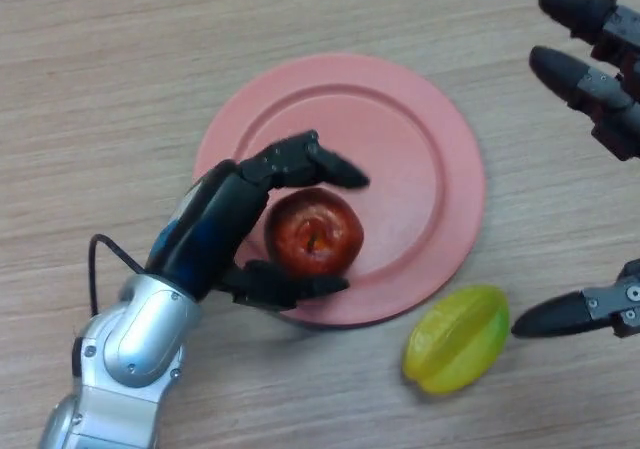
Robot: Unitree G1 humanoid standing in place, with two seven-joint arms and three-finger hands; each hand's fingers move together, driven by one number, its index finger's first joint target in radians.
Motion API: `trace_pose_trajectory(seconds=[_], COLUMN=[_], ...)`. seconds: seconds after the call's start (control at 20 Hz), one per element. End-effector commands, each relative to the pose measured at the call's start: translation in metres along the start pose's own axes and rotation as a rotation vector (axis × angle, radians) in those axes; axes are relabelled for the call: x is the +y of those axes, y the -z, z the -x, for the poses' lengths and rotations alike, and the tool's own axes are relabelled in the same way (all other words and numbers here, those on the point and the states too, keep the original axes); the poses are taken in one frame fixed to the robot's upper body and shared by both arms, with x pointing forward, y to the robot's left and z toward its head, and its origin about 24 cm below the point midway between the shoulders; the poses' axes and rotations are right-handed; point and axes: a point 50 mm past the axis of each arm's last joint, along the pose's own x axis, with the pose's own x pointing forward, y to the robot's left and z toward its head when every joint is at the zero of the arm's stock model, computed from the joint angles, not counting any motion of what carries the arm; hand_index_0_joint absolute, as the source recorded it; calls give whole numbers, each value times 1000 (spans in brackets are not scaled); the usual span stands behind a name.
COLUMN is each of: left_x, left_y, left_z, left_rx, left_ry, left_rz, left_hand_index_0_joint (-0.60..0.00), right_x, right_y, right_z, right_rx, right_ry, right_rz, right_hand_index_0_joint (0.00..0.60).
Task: Pick up the red apple and place it on the plate
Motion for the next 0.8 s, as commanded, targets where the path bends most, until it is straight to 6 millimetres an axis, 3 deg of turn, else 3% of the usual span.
trace_pose_trajectory(seconds=[0.05, 0.25, 0.45, 0.6, 0.8], left_x=[18, 28, 43, 62, 72], left_y=[-27, -31, -41, -52, -66], left_z=[1, 4, 21, 38, 57], left_rx=[-105, -63, -104, -229, -343], left_ry=[-97, -115, -168, -255, -285], left_rz=[63, 105, 173, 195, 158], left_hand_index_0_joint=[0, 0, 0, 0, 0], right_x=[7, 9, 8, 6, 12], right_y=[-22, -21, -22, -24, -22], right_z=[-2, -5, -8, -11, -16], right_rx=[-136, -144, -154, -169, -167], right_ry=[-43, -56, -42, -44, -42], right_rz=[64, 58, 45, 32, -26], right_hand_index_0_joint=[0, 0, 0, 0, 0])
